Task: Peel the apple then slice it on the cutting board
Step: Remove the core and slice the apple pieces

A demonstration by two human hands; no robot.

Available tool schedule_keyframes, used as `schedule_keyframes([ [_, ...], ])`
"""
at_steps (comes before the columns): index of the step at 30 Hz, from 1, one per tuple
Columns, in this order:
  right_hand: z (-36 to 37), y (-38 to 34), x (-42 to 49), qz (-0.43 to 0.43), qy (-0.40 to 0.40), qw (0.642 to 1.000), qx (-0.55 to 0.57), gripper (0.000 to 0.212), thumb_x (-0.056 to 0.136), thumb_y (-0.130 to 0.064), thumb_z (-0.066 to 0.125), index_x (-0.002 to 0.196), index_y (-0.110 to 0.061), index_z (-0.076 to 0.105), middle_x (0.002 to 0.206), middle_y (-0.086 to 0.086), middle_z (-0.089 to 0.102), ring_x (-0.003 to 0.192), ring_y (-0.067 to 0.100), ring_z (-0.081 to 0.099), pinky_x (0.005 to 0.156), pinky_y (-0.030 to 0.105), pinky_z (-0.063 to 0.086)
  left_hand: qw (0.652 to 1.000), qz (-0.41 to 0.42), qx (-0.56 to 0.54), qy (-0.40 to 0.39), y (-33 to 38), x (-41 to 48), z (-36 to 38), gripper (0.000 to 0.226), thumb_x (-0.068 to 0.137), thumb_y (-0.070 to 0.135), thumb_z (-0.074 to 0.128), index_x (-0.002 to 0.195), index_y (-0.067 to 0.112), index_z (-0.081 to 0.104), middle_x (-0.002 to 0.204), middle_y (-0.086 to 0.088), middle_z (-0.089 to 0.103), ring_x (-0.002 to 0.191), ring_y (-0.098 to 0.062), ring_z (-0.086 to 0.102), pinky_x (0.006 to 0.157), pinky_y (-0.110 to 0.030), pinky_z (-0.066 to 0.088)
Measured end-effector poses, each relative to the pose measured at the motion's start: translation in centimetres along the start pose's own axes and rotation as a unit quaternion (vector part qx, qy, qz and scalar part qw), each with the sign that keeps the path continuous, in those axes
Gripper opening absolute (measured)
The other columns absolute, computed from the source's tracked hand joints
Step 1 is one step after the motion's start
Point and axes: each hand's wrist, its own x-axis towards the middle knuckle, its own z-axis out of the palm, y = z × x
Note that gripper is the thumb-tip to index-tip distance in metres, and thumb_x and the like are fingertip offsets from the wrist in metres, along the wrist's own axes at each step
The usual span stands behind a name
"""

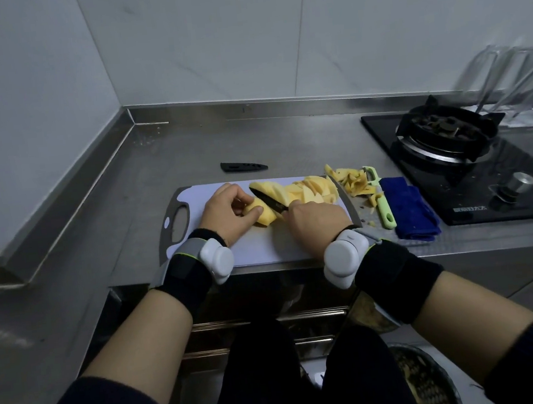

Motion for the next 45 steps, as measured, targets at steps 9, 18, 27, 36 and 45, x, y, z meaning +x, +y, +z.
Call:
schedule_keyframes([
  [9, -0.2, 0.0, -0.2, 0.001, 0.024, 1.0, 0.003, 0.026, 0.103, -0.025, 0.032, 0.104, -0.007, 0.051, 0.094, 0.011, 0.066, 0.082, 0.033, 0.064, 0.063, 0.035, 0.04, 1.0, 0.007, 0.015, 0.003, 0.2, 0.0, -0.1, 0.02, 0.078, 0.017, 0.078, 0.079, 0.012, 0.059, 0.09, -0.003, 0.056, 0.08, -0.018, 0.06, 0.079, -0.03, 0.053],
  [18, -0.1, -0.2, -0.2, -0.012, 0.012, 1.0, -0.027, 0.022, 0.102, -0.021, 0.034, 0.105, -0.007, 0.051, 0.088, 0.009, 0.063, 0.077, 0.031, 0.062, 0.061, 0.035, 0.04, 1.0, 0.007, 0.016, 0.003, 0.1, 0.0, 0.0, 0.02, 0.077, 0.019, 0.078, 0.08, 0.012, 0.06, 0.088, 0.001, 0.055, 0.08, -0.017, 0.06, 0.079, -0.029, 0.054],
  [27, 0.2, -0.4, 0.5, -0.028, -0.039, 0.998, -0.034, 0.021, 0.098, -0.015, 0.037, 0.109, -0.006, 0.052, 0.101, 0.01, 0.064, 0.087, 0.032, 0.063, 0.064, 0.037, 0.041, 1.0, 0.011, 0.015, 0.008, 0.0, 0.1, 0.0, 0.021, 0.077, 0.017, 0.078, 0.079, 0.009, 0.06, 0.089, -0.001, 0.056, 0.079, -0.019, 0.059, 0.076, -0.023, 0.051],
  [36, -0.1, -0.9, 0.2, -0.019, -0.067, 0.997, -0.039, 0.019, 0.096, -0.012, 0.041, 0.112, -0.005, 0.05, 0.104, 0.011, 0.064, 0.09, 0.031, 0.065, 0.068, 0.037, 0.046, 1.0, 0.018, 0.015, 0.013, -0.1, 0.2, 0.2, 0.022, 0.075, 0.015, 0.079, 0.078, 0.011, 0.058, 0.091, -0.006, 0.058, 0.08, -0.022, 0.06, 0.077, -0.031, 0.053],
  [45, 0.5, -1.2, 0.6, -0.015, -0.088, 0.995, -0.047, 0.021, 0.096, -0.011, 0.042, 0.113, -0.005, 0.053, 0.104, 0.01, 0.065, 0.091, 0.03, 0.064, 0.067, 0.037, 0.044, 1.0, 0.013, 0.011, 0.007, -0.1, 0.1, 0.2, 0.023, 0.076, 0.016, 0.079, 0.078, 0.014, 0.057, 0.091, -0.005, 0.057, 0.08, -0.02, 0.06, 0.079, -0.029, 0.053],
])
